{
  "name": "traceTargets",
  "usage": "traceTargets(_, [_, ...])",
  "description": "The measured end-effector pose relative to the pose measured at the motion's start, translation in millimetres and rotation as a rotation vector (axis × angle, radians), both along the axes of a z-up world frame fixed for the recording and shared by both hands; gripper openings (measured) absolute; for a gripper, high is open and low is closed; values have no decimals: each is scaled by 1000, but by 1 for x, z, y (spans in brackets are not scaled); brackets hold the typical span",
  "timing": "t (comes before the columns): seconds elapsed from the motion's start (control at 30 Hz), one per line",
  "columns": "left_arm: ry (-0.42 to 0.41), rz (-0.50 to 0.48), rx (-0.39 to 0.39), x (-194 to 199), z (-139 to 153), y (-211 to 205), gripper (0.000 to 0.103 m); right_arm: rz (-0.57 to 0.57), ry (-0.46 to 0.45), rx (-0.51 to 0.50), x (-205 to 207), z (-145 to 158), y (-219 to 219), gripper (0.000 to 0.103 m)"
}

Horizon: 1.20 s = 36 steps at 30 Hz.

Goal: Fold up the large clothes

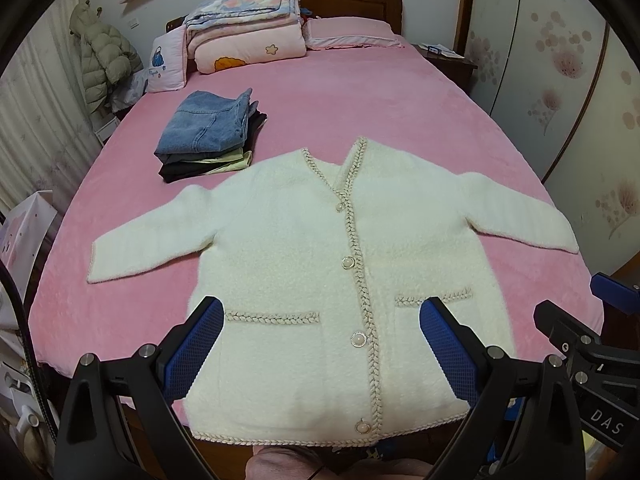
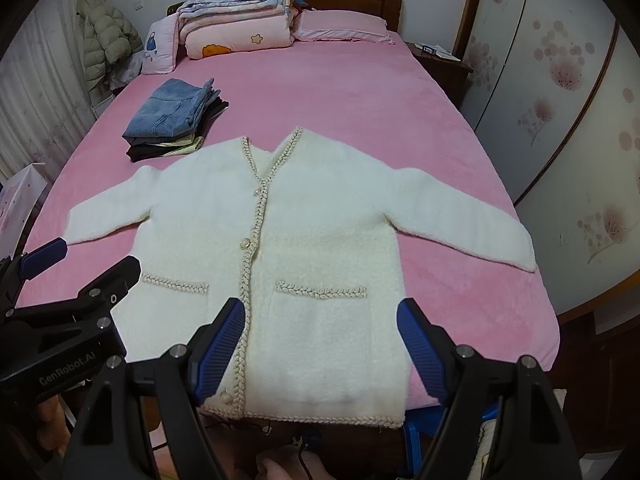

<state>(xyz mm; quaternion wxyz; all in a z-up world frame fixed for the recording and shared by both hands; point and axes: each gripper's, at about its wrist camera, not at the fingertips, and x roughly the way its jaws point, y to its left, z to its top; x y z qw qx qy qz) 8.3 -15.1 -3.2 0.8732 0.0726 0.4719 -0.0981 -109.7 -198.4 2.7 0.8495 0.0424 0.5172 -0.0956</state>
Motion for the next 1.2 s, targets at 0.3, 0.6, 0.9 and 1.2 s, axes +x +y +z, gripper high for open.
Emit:
traceTargets(0.3, [1,9,-6,-1,0,2,98,-3,-2,2,1,1,-1,79])
traceTargets(0.6, [0,13,-10,-1,0,3,98,-5,-6,7,1,1,-4,79])
traceTargets(0.9, [-1,14,-12,-2,0,4,98,-11,-10,8,-1,1,-6,79])
traceTargets(1.2, [-4,17,-14,-3,0,3,98,-15,-14,12,-3,1,-8,79])
